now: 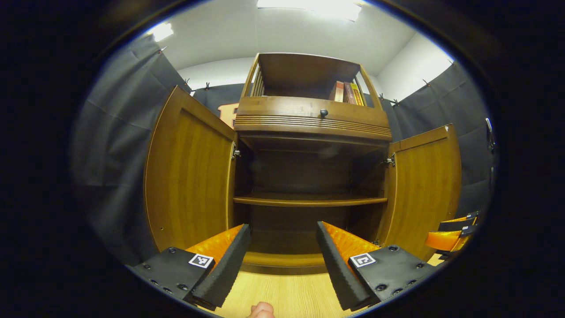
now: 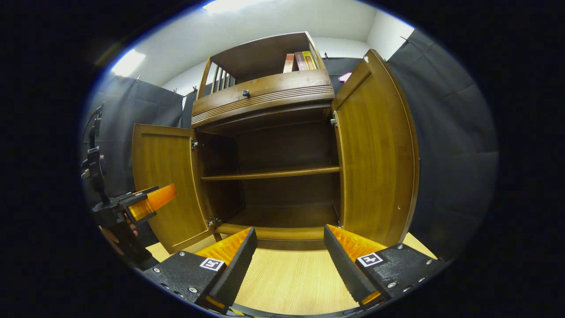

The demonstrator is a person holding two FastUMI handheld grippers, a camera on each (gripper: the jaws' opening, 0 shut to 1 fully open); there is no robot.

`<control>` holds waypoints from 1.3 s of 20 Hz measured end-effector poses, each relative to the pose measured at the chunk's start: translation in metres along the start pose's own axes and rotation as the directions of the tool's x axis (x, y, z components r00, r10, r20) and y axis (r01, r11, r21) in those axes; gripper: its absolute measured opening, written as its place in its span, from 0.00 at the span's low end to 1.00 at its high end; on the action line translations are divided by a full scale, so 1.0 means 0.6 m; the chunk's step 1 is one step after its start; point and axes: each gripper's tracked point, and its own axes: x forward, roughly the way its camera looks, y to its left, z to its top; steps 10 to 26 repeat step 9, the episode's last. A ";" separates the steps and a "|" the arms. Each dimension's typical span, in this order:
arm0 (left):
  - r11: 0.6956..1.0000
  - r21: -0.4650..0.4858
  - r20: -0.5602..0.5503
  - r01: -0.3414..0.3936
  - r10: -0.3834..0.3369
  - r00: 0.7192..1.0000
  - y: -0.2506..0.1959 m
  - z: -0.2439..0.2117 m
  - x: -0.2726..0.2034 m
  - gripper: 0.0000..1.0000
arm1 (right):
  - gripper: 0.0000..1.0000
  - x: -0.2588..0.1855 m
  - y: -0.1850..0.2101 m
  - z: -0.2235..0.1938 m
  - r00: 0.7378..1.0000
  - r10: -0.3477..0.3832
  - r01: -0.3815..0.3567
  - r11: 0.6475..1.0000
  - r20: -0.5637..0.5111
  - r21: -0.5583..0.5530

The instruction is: Open the right door of the double-door shoe cabinet with the right hand, and open the left door with the left hand.

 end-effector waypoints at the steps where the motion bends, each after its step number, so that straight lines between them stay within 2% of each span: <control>1: 1.000 -0.001 -0.003 -0.003 0.003 1.000 0.001 -0.001 0.001 0.97 | 1.00 0.002 0.004 0.000 1.000 0.004 -0.004 1.000 0.000 0.004; 3: 1.000 0.011 -0.014 -0.012 0.013 1.000 0.008 -0.008 0.006 0.95 | 1.00 0.006 0.015 0.003 1.000 0.013 -0.013 1.000 0.004 0.005; 4: 1.000 0.014 -0.016 -0.014 0.014 1.000 0.010 -0.010 0.009 0.95 | 0.94 0.007 0.019 0.003 1.000 0.016 -0.016 1.000 0.007 0.000; 9: 1.000 -0.018 -0.024 -0.009 0.009 1.000 0.009 -0.019 0.024 0.95 | 0.94 0.009 0.041 0.001 1.000 0.006 -0.006 1.000 0.011 -0.002; 26: 1.000 -0.018 -0.024 -0.009 0.009 1.000 0.009 -0.019 0.024 0.95 | 0.94 0.009 0.041 0.001 1.000 0.006 -0.006 1.000 0.011 -0.002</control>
